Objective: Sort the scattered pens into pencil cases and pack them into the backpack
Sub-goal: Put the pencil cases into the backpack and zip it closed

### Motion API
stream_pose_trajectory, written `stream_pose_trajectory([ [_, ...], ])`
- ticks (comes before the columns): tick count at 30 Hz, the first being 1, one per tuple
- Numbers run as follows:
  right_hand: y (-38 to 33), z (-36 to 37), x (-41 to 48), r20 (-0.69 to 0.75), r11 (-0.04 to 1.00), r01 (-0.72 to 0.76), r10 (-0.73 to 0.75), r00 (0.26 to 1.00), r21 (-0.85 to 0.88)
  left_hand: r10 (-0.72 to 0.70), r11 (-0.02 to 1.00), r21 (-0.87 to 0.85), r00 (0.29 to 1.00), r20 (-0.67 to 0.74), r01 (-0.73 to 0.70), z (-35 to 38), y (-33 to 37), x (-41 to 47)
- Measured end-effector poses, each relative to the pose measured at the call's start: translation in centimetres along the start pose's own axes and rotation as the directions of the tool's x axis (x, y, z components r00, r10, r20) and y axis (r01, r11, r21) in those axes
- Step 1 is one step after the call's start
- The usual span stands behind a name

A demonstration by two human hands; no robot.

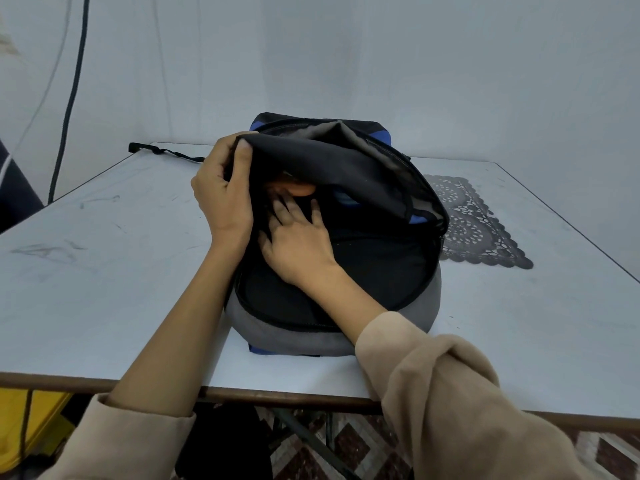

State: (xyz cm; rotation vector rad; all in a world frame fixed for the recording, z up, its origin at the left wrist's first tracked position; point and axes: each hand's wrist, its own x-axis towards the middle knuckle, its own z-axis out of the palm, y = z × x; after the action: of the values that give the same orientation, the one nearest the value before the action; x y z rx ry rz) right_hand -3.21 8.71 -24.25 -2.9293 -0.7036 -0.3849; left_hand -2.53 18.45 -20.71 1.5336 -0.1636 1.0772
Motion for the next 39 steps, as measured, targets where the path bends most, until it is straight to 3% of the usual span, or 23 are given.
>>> stream_pose_trajectory([
  [8,0.3,0.1,0.1,0.13,0.997,-0.029,0.02,0.991,0.065,-0.02,1.0,0.023,1.0,0.0,0.02,-0.1,-0.2,0.1],
  [19,0.8,-0.4,-0.7,0.079,0.993,0.033,-0.041,0.996,0.11,-0.037,0.998,0.052,0.999,0.027,0.035,-0.5,-0.2,-0.2],
  [25,1.5,-1.5,-3.5,0.308,0.978,-0.051,-0.015,0.951,0.205,-0.068,0.992,0.117,0.993,0.098,0.056,-1.0,-0.8,-0.2],
  [29,3.1,-3.1,-5.1,0.366,0.947,-0.018,-0.106,0.925,0.319,-0.122,0.978,0.19,0.973,0.196,0.084,-1.8,-1.1,-0.2],
  [32,5.0,-4.9,-6.7,0.36,0.852,-0.009,-0.212,0.908,0.523,-0.226,0.95,0.275,0.93,0.289,0.145,-2.9,-2.0,0.2],
  [35,6.7,-7.3,-8.2,0.193,0.709,0.043,-0.248,0.949,0.704,-0.304,0.932,0.324,0.839,0.452,0.163,-4.1,-2.3,0.4],
  [37,7.9,-9.0,-8.7,0.01,0.514,0.05,-0.114,0.993,0.856,-0.313,0.944,0.266,0.779,0.543,0.194,-4.8,-1.6,0.5],
  [39,9.6,-10.6,-8.4,-0.156,0.399,0.089,0.138,0.978,0.913,-0.337,0.94,0.14,0.773,0.538,0.312,-5.1,-0.5,0.7],
])
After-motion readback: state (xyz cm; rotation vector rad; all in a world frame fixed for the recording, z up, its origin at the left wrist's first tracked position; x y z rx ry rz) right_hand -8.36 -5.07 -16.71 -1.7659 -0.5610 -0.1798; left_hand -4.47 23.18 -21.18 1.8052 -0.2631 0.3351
